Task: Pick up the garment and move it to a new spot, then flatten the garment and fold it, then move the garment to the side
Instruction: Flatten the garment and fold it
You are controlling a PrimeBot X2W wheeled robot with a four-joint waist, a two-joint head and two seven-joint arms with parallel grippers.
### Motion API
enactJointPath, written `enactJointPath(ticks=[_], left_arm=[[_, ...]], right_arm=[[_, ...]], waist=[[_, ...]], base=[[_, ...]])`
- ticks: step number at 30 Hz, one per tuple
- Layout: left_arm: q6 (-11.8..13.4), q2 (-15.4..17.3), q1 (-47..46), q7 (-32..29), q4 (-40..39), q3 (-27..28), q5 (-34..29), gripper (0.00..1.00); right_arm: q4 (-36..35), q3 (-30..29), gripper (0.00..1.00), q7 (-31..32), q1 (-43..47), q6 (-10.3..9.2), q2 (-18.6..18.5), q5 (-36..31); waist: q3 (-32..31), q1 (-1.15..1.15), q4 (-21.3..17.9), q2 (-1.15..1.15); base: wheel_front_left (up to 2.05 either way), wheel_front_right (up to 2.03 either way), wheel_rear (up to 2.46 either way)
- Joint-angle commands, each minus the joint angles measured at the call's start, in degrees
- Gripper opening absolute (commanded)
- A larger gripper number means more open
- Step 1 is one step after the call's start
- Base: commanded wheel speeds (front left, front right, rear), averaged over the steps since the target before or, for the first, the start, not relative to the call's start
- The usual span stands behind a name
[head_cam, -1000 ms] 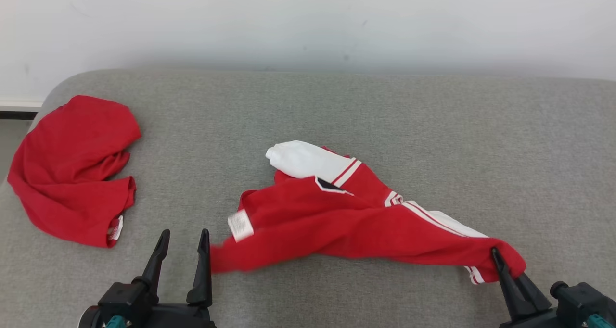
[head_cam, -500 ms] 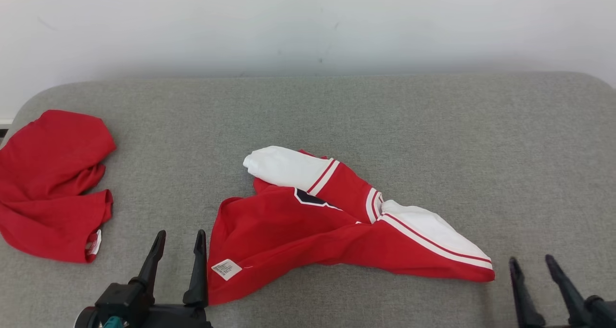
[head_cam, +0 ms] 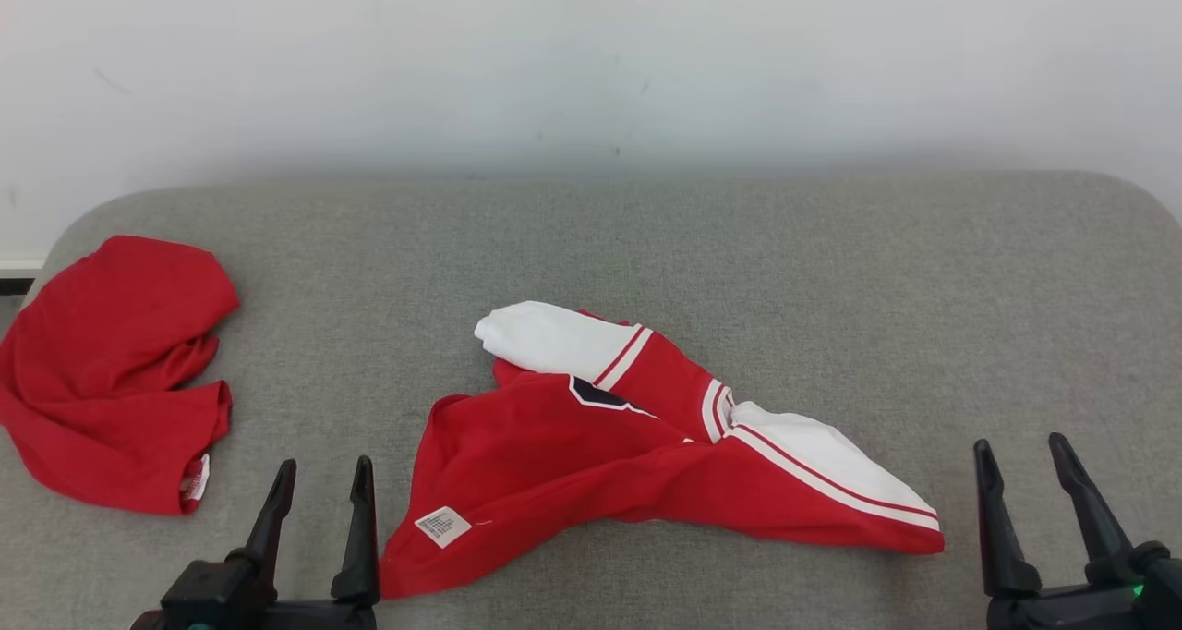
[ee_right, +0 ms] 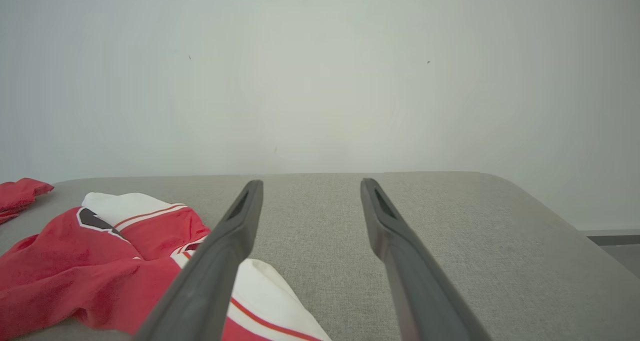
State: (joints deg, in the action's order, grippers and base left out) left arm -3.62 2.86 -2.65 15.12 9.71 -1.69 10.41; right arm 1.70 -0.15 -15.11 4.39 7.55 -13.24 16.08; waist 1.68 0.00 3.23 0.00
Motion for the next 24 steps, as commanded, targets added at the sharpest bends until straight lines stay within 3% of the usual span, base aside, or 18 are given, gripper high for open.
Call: enactJointPath(ticks=[1, 13, 24], left_arm=[[-0.2, 0.1, 1.2, 0.1, 0.0, 0.4, -0.2, 1.00], [-0.5, 0.0, 2.7, 0.1, 0.1, 1.8, -0.5, 1.00], [-0.2, 0.1, 2.2, 0.1, 0.3, 1.1, 0.0, 1.00]], right_arm=[[-0.4, 0.3, 1.00, -0.1, -0.1, -0.13, 0.5, -0.8], [0.7, 2.7, 1.00, -0.1, 1.1, -0.13, 3.6, -2.4], [4.6, 4.9, 1.00, -0.1, -2.1, -0.13, 1.0, -1.3]], waist=[[-0.8, 0.00, 0.6, 0.00], [-2.1, 0.00, 1.8, 0.00], [-1.7, 0.00, 2.3, 0.00]], base=[[0.00, 0.00, 0.00], [0.00, 0.00, 0.00], [0.00, 0.00, 0.00]])
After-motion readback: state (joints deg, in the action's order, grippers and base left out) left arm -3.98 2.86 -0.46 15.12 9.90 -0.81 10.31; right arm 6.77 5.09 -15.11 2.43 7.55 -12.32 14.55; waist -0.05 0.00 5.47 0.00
